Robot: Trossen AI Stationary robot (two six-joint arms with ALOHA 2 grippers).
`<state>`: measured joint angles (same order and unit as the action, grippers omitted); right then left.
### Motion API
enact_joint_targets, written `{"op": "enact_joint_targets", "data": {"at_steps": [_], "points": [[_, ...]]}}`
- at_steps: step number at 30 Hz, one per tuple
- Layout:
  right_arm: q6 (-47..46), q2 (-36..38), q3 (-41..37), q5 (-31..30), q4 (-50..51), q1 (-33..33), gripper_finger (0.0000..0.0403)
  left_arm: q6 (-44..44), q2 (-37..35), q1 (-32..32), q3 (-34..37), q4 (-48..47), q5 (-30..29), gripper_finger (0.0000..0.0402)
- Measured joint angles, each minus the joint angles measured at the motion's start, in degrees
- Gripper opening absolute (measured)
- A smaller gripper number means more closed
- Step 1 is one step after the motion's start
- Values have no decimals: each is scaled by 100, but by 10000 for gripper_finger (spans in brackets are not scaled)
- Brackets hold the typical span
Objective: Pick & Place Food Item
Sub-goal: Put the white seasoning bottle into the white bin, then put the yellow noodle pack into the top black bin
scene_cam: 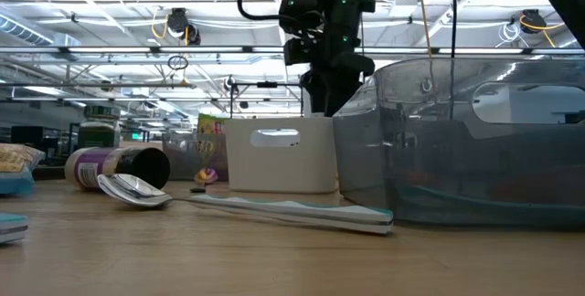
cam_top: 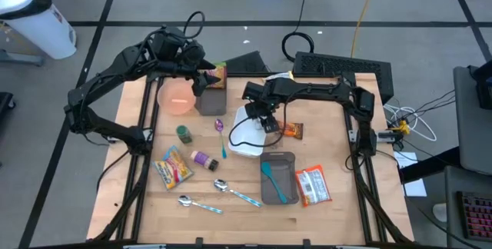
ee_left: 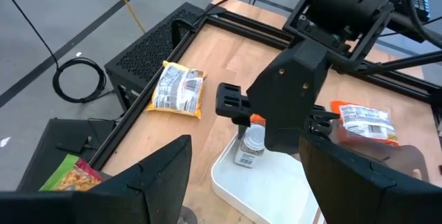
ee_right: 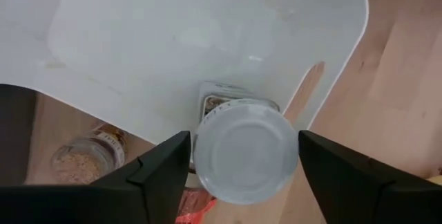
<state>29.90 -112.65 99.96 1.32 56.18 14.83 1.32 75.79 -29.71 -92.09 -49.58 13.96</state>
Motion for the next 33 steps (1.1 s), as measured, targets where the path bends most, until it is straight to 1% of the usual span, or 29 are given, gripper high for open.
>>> {"op": "enact_joint_targets", "data": {"at_steps": [5,7,10,13,15,17,19,22,25,28,31,33], "points": [[-175,256,15,47,-70,-50,253,-96,0,0,0,2,6,271],[-224,412,-5,202,-31,-83,253,-108,0,0,0,2,6,271],[-401,632,6,378,-265,-147,253,-175,0,2,0,7,83,271],[-764,888,1,686,-368,-147,253,-199,0,38,0,22,423,271],[-1090,1077,0,1153,-802,-61,253,-39,-21,66,1,52,748,271],[-1438,1240,-37,1615,-1188,31,252,201,-47,113,4,181,1231,271],[-1827,1415,-180,2013,-1989,143,252,409,-53,142,4,421,1890,271],[-2402,1680,-645,2439,-3078,294,252,760,-48,144,4,865,2915,271],[-3044,1984,-1378,2711,-4503,416,251,1304,-52,140,4,1479,3637,271],[-3748,2258,-2238,2739,-6189,470,251,1776,-50,140,4,2002,3995,271],[-4443,2407,-3068,2726,-7765,509,251,2119,-52,142,2,2281,4067,271],[-4891,2491,-3563,2752,-8553,541,251,2247,-52,151,2,2321,4074,271]]}}
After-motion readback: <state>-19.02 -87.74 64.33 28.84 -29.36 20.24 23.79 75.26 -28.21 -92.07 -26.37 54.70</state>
